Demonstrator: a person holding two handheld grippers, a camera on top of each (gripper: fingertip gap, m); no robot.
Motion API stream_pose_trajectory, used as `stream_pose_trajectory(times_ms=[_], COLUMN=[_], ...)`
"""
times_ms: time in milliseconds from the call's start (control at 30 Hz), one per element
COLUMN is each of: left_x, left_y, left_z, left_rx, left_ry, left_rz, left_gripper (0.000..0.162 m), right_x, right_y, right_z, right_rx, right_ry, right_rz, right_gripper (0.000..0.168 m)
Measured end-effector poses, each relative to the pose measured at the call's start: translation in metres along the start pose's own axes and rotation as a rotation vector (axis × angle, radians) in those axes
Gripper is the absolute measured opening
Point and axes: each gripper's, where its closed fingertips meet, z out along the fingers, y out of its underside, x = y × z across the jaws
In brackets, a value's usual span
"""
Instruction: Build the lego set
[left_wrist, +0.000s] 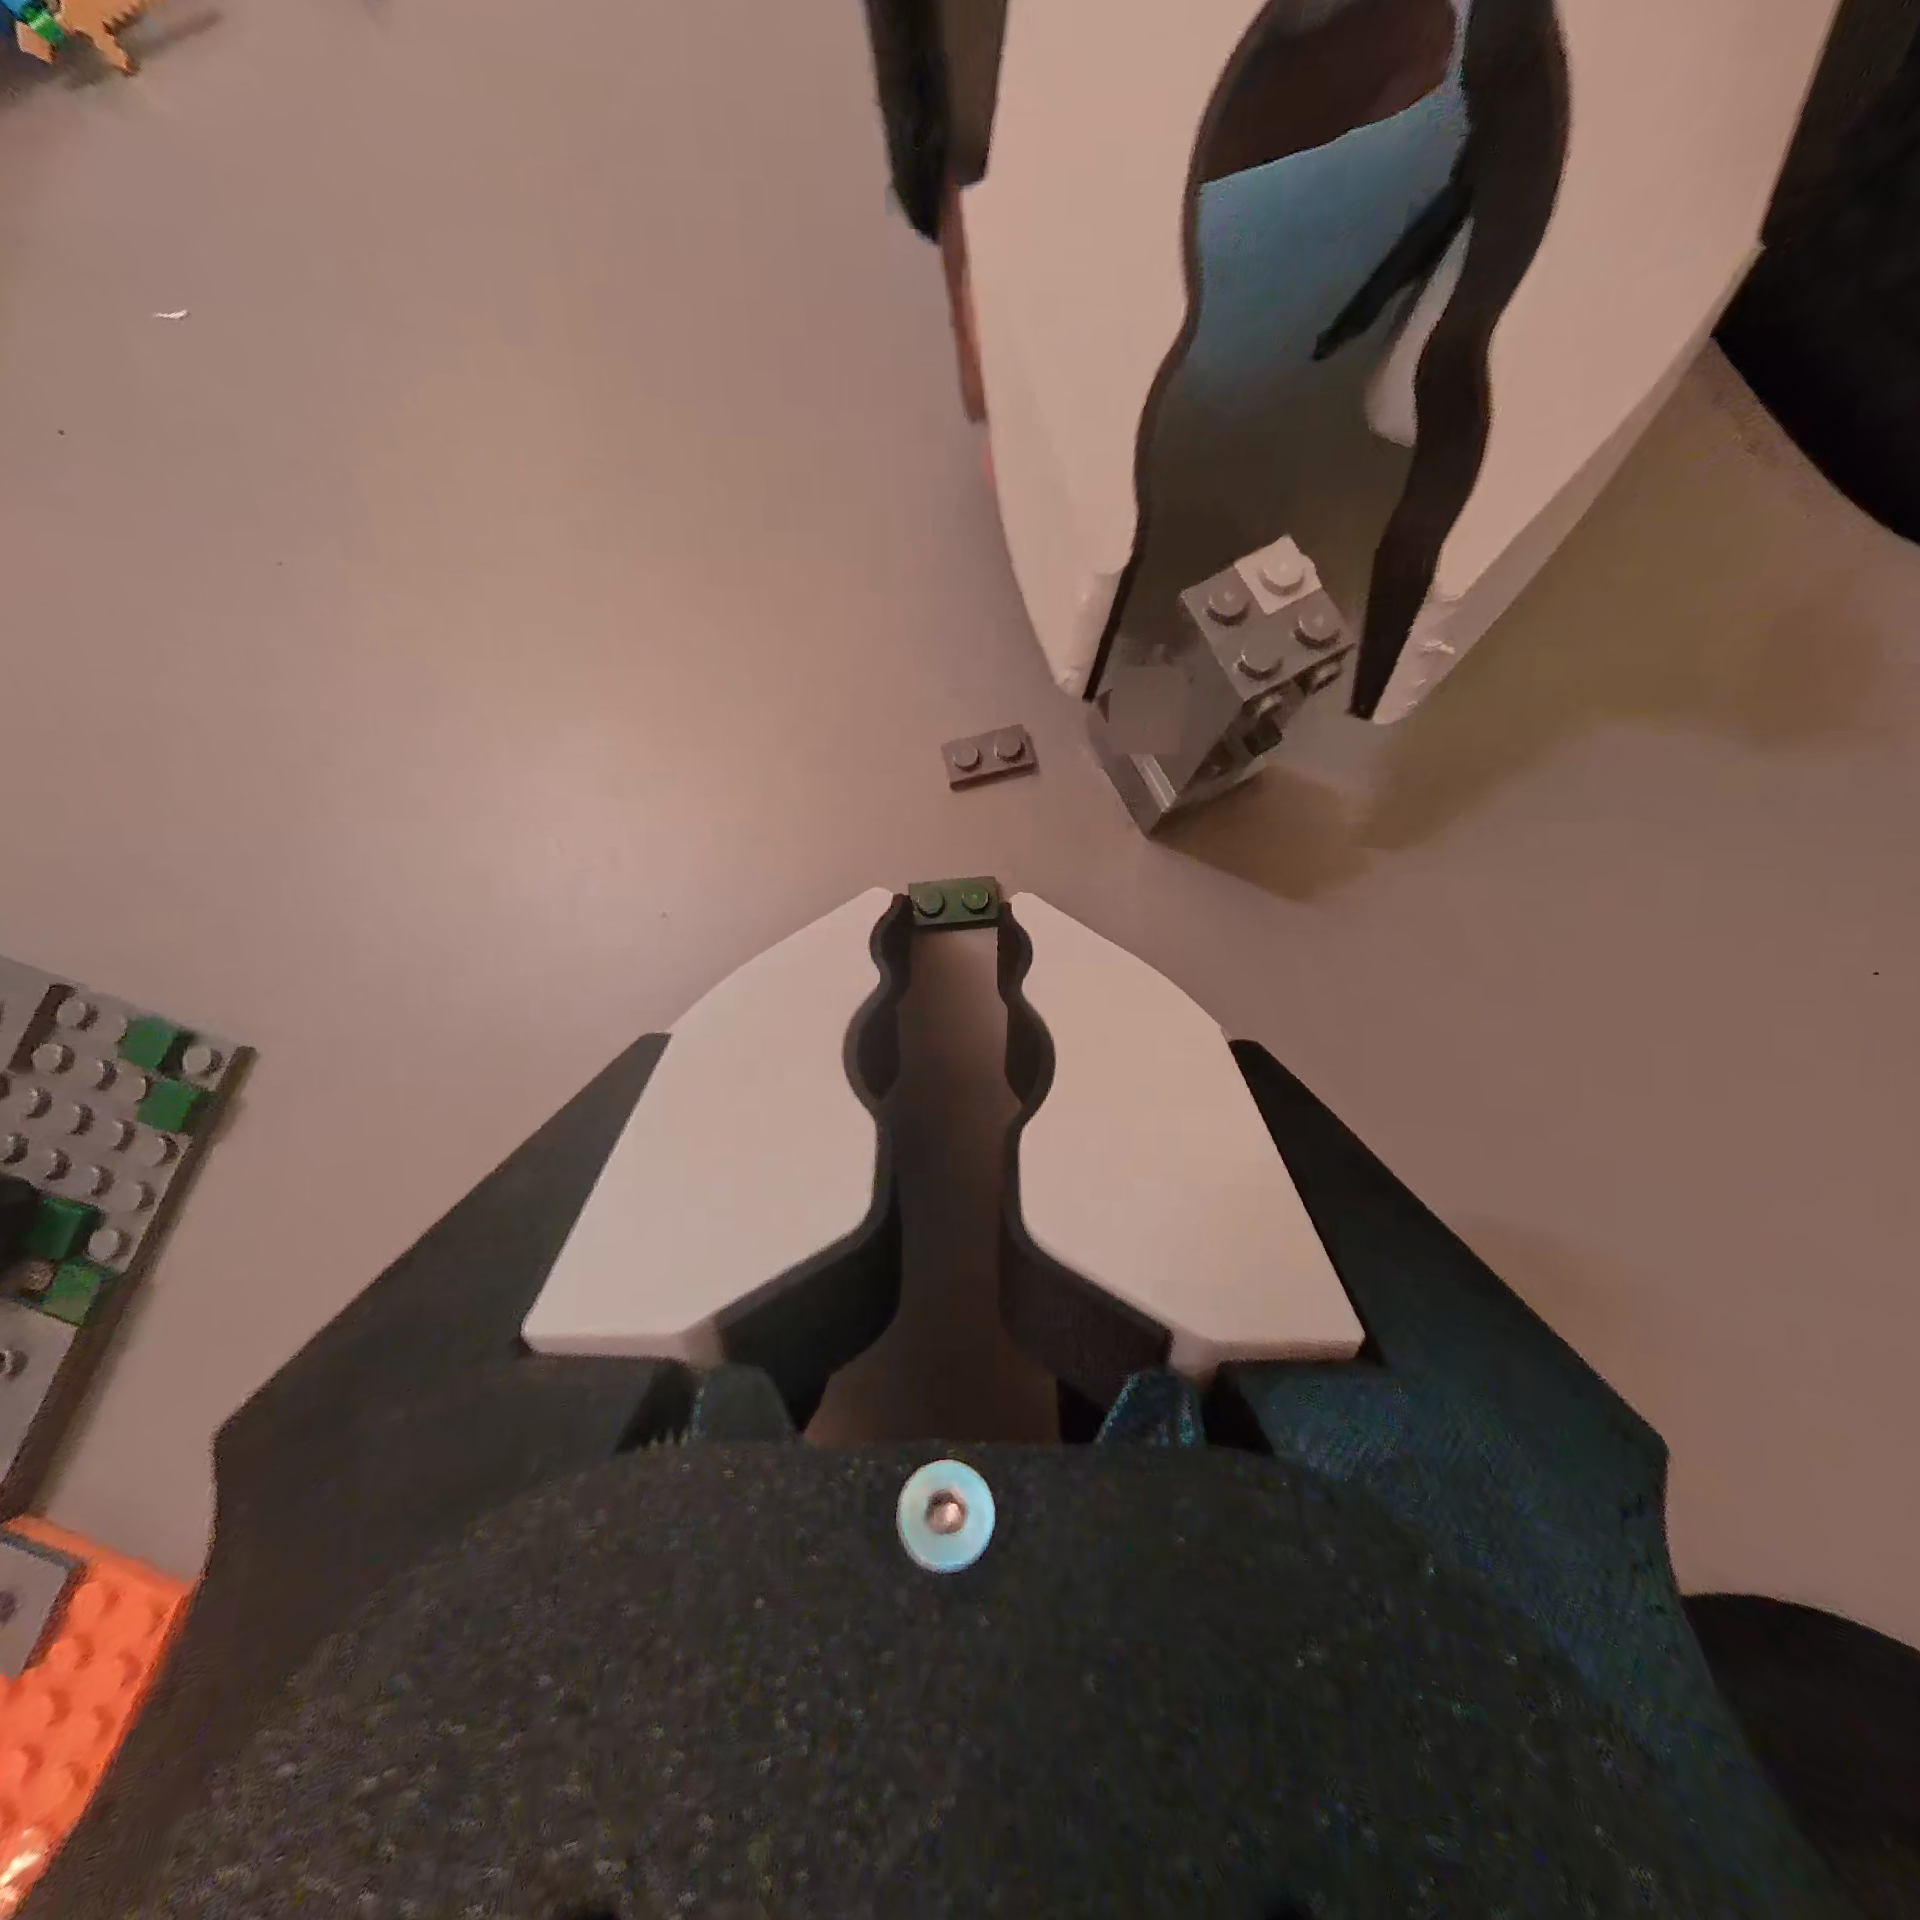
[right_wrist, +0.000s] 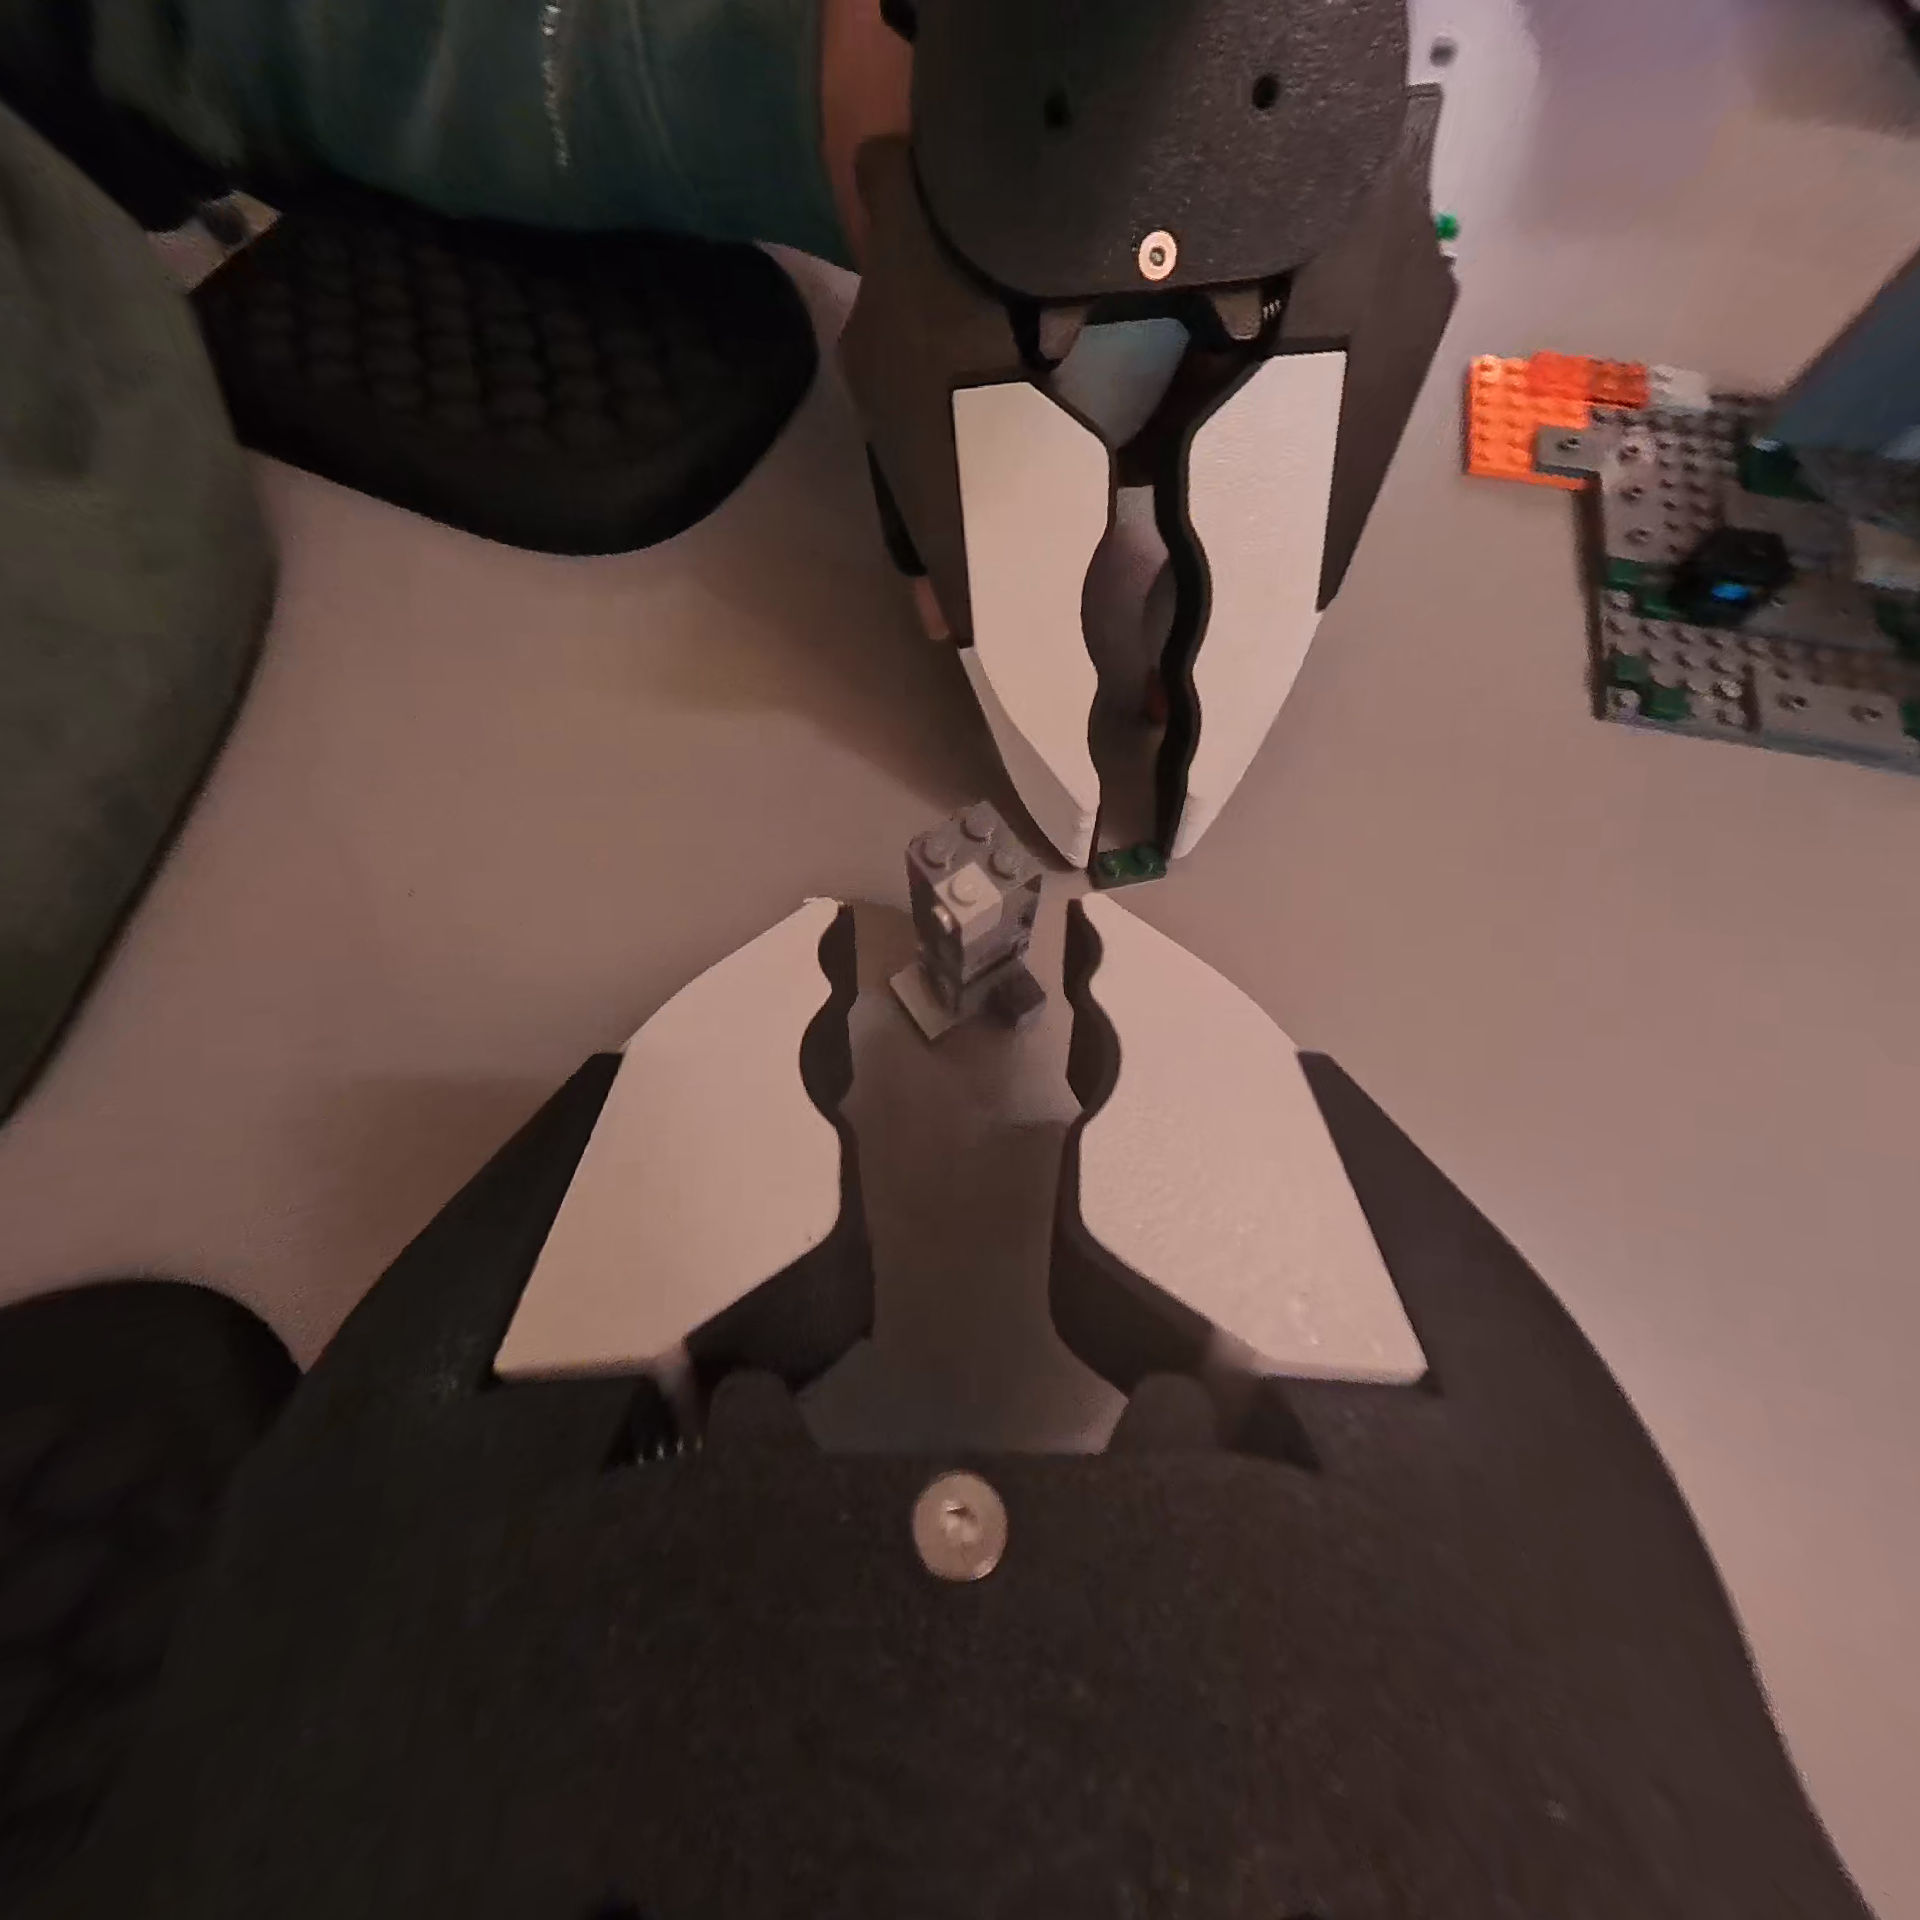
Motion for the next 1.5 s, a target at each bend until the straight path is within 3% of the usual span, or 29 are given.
stream_pose_trajectory(times_ms=[167,500,767,1500], left_x=[0.001,0.003,0.005,0.015], left_y=[-0.001,-0.035,-0.044,-0.046], left_z=[-0.009,-0.045,-0.045,-0.035], left_rx=[0.038,0.157,0.133,0.038], left_ry=[0.02,0.001,-0.005,-0.029], left_rz=[-0.021,-0.046,-0.079,-0.076], left_gripper=[0.015,0.015,0.015,0.016], right_x=[0.006,0.025,0.023,0.028], right_y=[-0.003,-0.009,-0.007,0.0], right_z=[0.01,0.019,0.013,0.002], right_rx=[0.013,0.051,0.067,0.039], right_ry=[-0.034,0.073,0.08,0.132], right_rz=[-0.021,-0.006,0.006,-0.01], right_gripper=[0.022,0.022,0.032,0.034])
